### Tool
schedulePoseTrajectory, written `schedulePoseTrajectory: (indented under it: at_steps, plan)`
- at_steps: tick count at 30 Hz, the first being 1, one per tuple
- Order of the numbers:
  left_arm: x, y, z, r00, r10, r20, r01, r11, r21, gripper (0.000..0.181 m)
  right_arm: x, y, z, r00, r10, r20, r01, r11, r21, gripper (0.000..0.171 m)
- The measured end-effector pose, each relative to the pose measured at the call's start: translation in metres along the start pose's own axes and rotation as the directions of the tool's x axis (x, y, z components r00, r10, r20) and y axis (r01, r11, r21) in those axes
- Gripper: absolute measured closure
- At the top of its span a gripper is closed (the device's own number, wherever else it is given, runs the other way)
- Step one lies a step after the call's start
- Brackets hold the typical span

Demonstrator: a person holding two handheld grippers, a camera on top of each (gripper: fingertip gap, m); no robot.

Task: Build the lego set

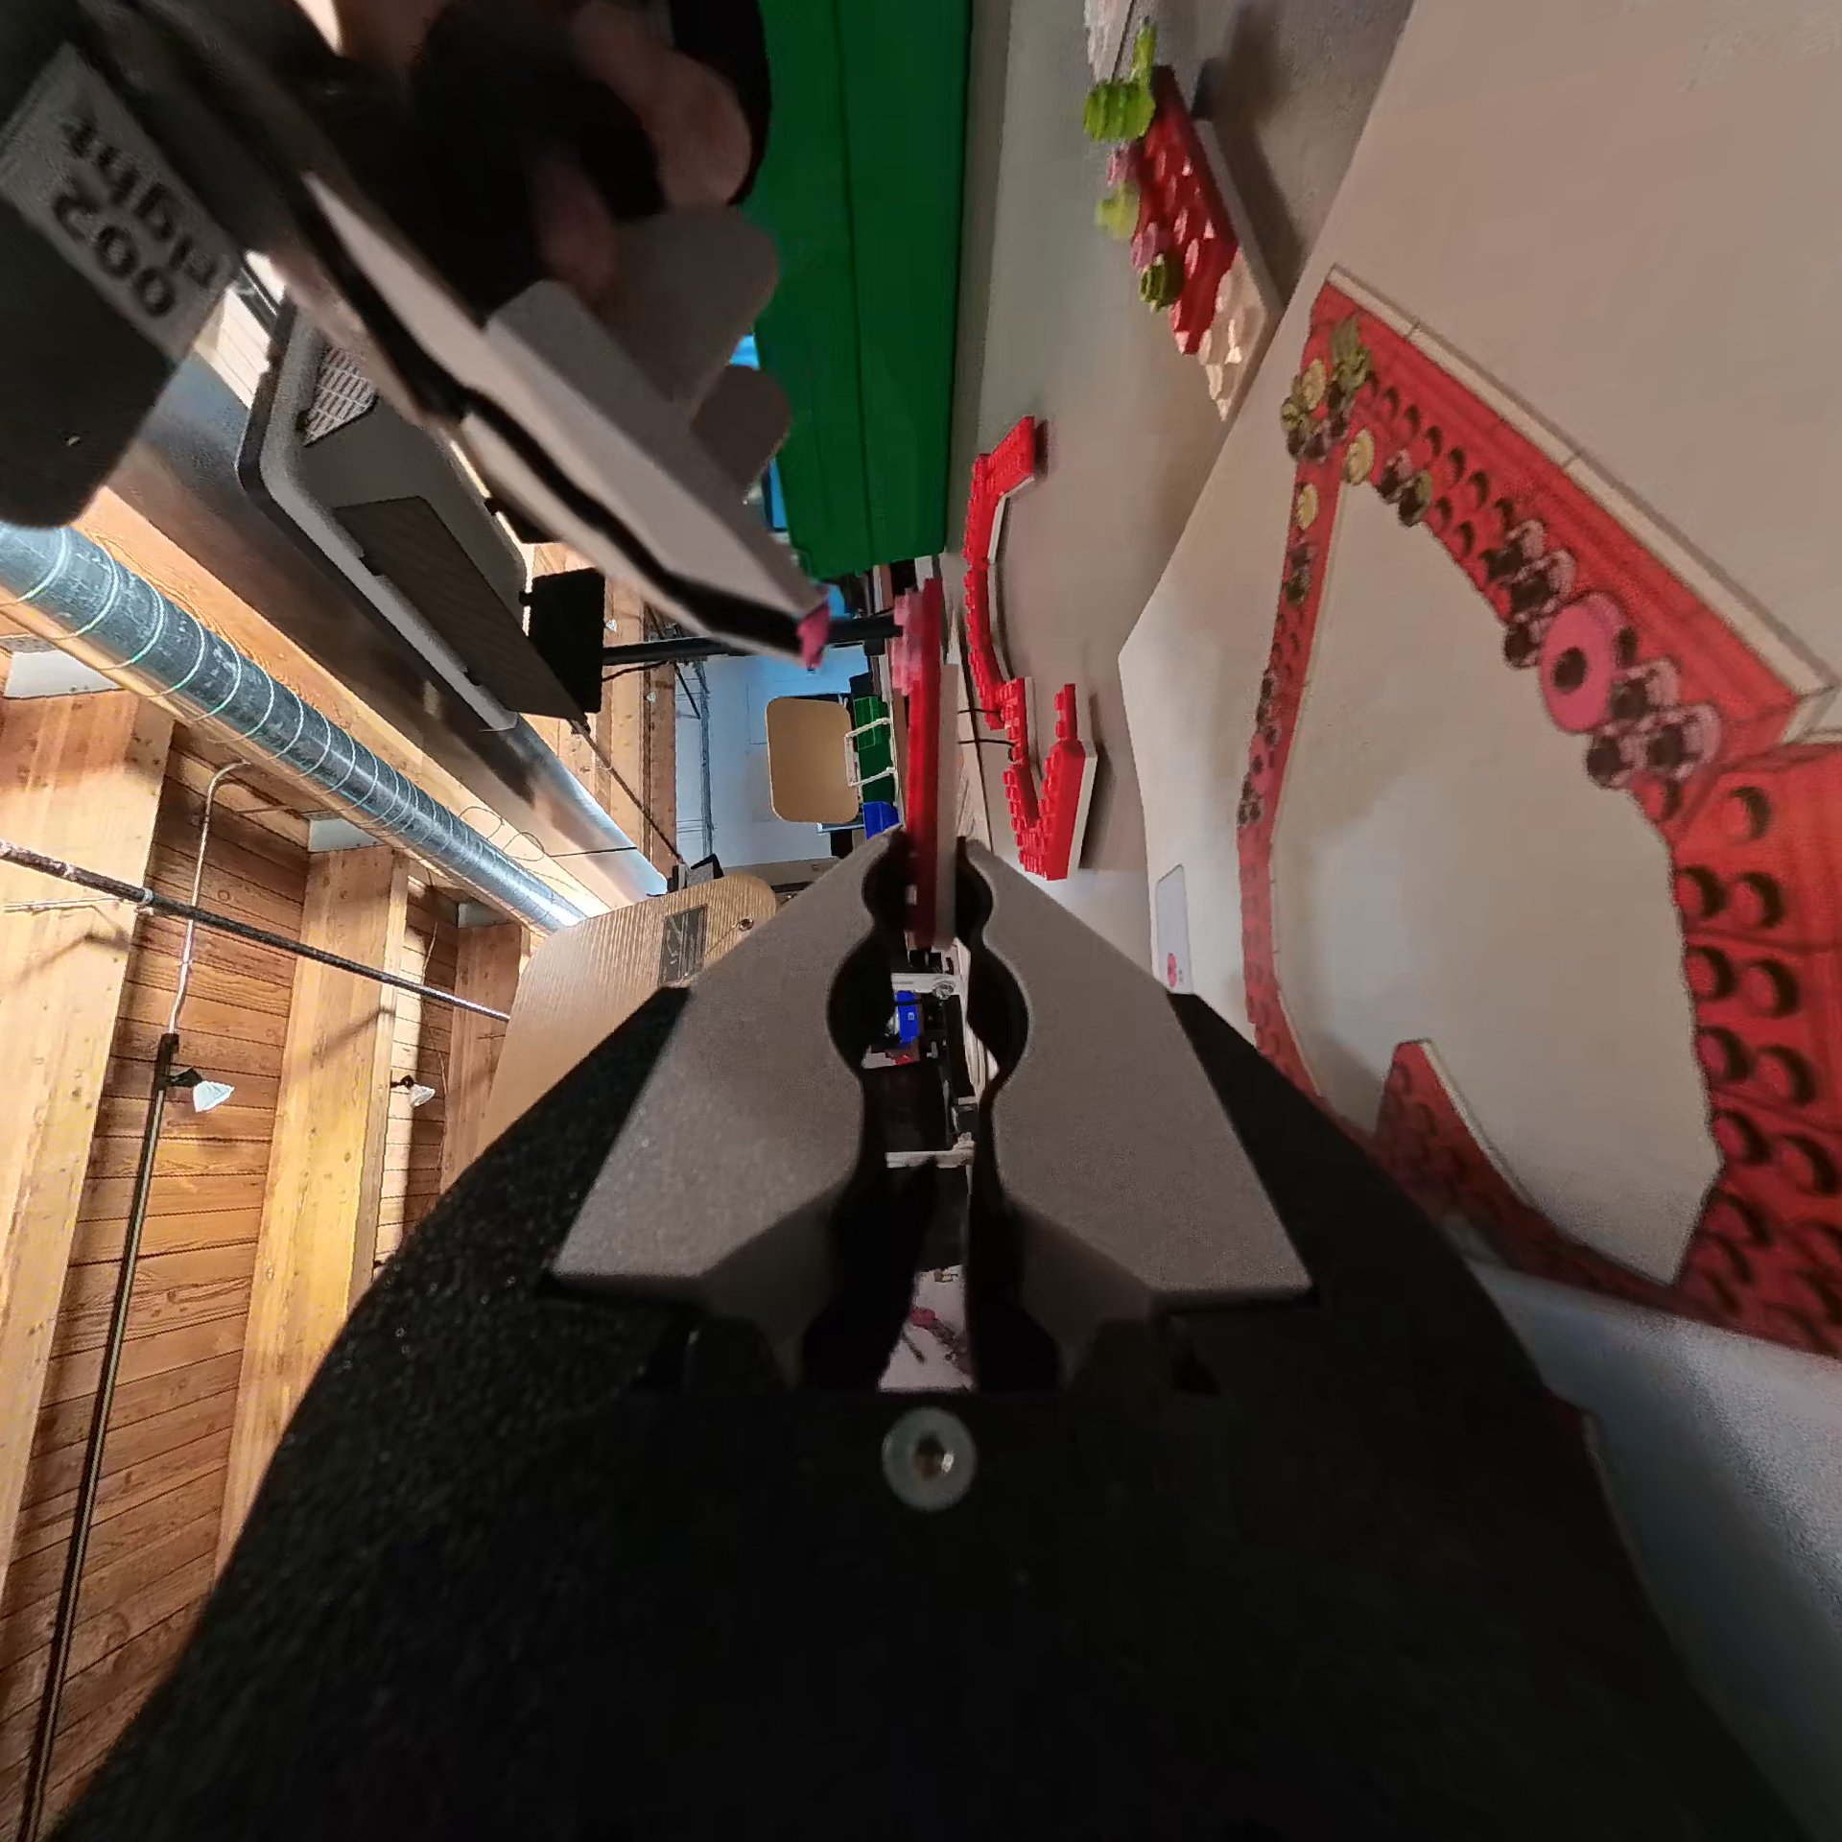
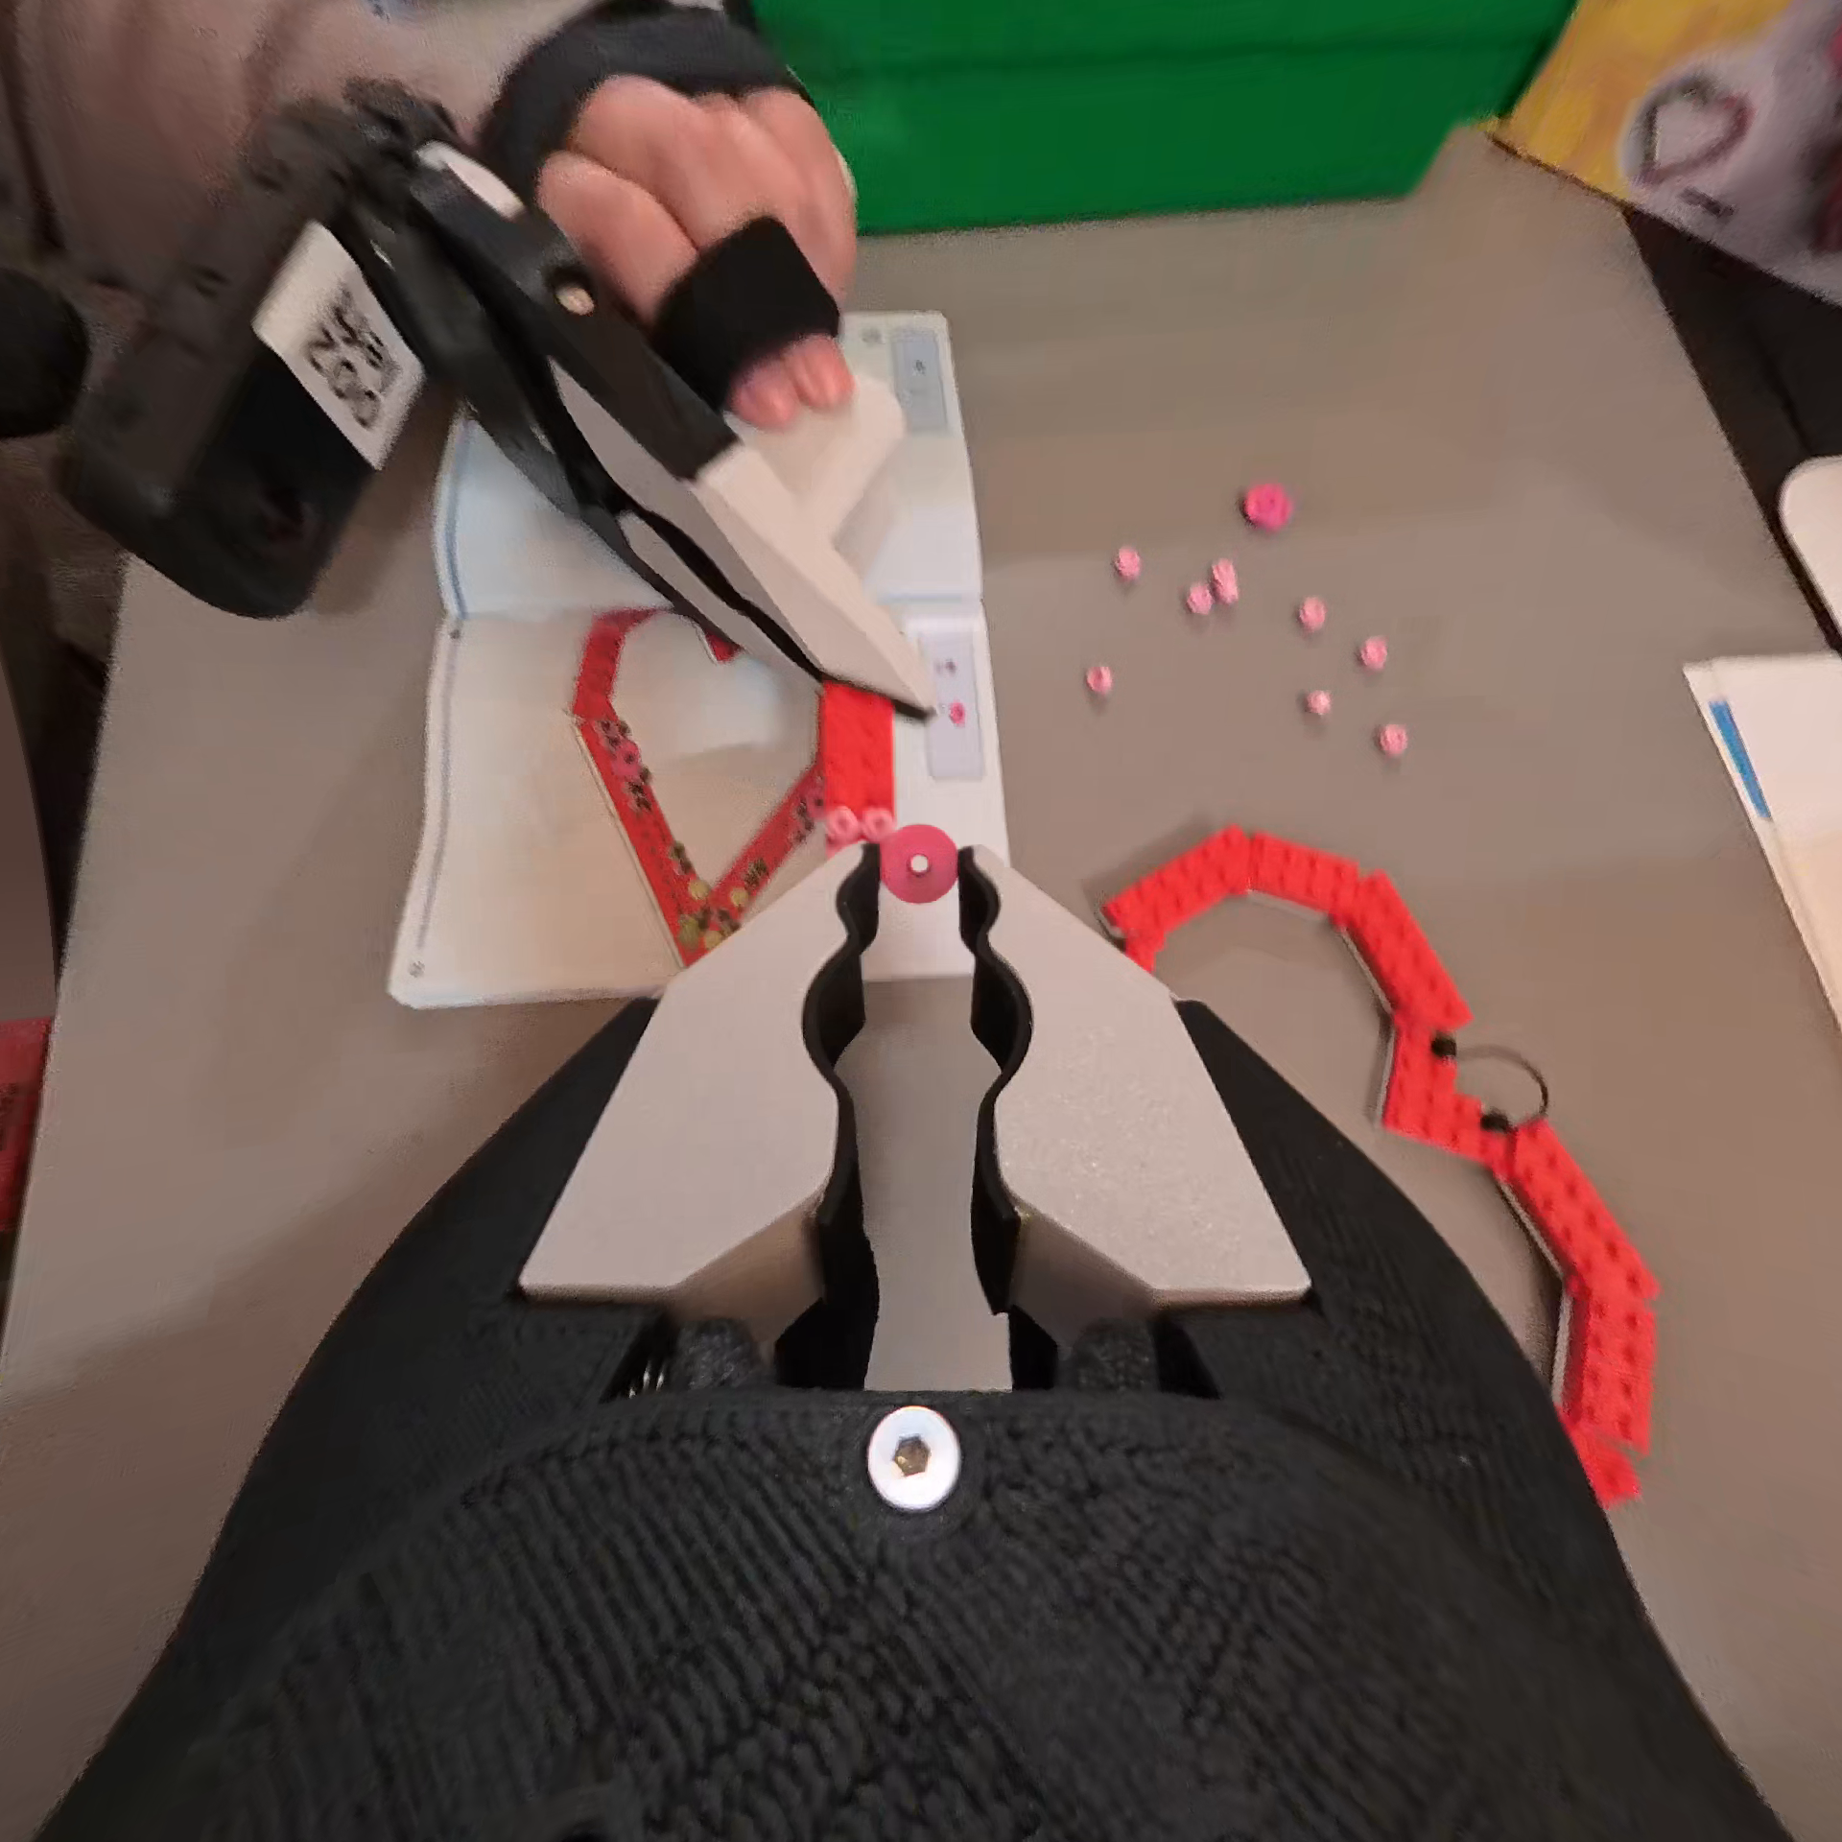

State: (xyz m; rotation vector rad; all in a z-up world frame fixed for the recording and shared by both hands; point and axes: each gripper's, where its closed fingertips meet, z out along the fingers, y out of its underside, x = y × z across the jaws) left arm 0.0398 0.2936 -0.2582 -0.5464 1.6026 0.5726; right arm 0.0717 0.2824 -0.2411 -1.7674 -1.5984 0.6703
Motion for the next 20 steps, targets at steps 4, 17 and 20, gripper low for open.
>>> schedulePoseTrajectory:
  at_steps: [4, 17, 20]
  plan:
    - [-0.001, 0.000, -0.001, 1.000, 0.002, 0.006, -0.002, 1.000, 0.001, 0.176, -0.016, -0.013, 0.014, 0.996, -0.073, 0.060, 0.075, 0.997, -0.031, 0.158]
    - [-0.005, -0.005, -0.002, 1.000, -0.020, 0.023, 0.019, 0.999, 0.028, 0.177, -0.024, -0.010, 0.024, 0.965, -0.204, 0.164, 0.213, 0.976, -0.035, 0.158]
    - [-0.006, -0.007, -0.002, 0.999, -0.019, 0.027, 0.018, 0.999, 0.033, 0.177, -0.025, -0.010, 0.023, 0.951, -0.240, 0.195, 0.251, 0.967, -0.037, 0.158]
